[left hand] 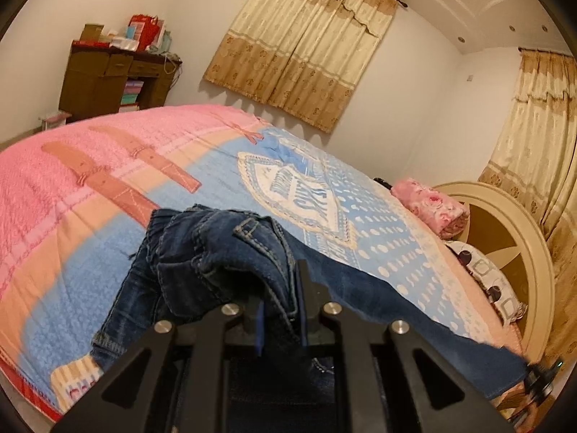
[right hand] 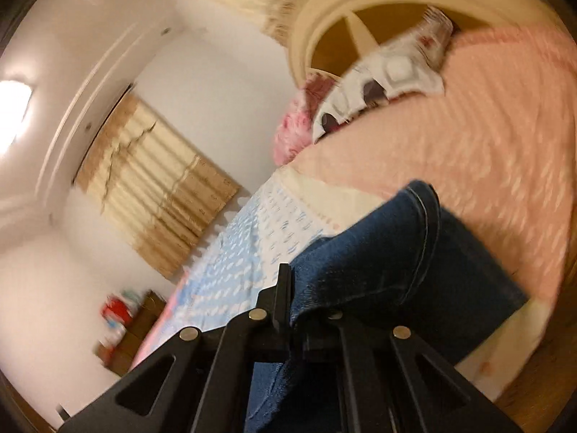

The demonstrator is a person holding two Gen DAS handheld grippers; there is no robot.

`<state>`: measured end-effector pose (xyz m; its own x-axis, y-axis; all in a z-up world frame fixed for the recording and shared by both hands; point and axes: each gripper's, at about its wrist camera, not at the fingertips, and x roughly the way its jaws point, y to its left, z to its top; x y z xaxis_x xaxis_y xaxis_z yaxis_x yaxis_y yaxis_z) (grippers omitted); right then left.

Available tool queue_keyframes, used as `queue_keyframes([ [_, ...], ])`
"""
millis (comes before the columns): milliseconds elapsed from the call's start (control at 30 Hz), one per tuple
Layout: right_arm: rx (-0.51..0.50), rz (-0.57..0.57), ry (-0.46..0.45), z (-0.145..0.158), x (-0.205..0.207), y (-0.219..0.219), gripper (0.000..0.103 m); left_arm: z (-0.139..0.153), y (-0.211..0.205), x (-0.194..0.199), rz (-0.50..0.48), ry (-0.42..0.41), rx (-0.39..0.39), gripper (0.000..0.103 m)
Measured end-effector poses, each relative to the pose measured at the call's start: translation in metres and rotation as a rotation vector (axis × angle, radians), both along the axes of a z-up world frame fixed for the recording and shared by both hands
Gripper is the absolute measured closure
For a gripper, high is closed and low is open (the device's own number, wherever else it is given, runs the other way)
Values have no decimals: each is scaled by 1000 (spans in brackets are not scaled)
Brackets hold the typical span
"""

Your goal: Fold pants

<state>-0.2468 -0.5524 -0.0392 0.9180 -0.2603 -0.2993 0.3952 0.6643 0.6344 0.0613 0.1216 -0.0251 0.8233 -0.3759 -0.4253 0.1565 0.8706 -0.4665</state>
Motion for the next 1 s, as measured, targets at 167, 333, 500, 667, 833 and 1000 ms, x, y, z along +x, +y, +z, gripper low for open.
queue_keyframes([
  [167, 222, -5, 149, -96, -4, -35, 97, -28, -2, 4, 16, 91, 42, 89],
  [333, 325, -27, -53, -116, -26, -39, 90, -35, -6, 3, 31, 110, 103, 89],
  [500, 362, -80, -62, -105, -30, -67, 78, -36, -9, 4, 35, 105, 130, 89],
  [667, 295, -100, 64, -74, -8, -80, 76, -39, -10, 5, 47, 119, 142, 88],
  [833, 11, -72, 92, -4, 6, -61, 101, -40, -15, 4, 74, 126, 164, 88],
  [1000, -84, -104, 44, 12, -7, -77, 101, -44, -19, -2, 84, 142, 178, 86],
])
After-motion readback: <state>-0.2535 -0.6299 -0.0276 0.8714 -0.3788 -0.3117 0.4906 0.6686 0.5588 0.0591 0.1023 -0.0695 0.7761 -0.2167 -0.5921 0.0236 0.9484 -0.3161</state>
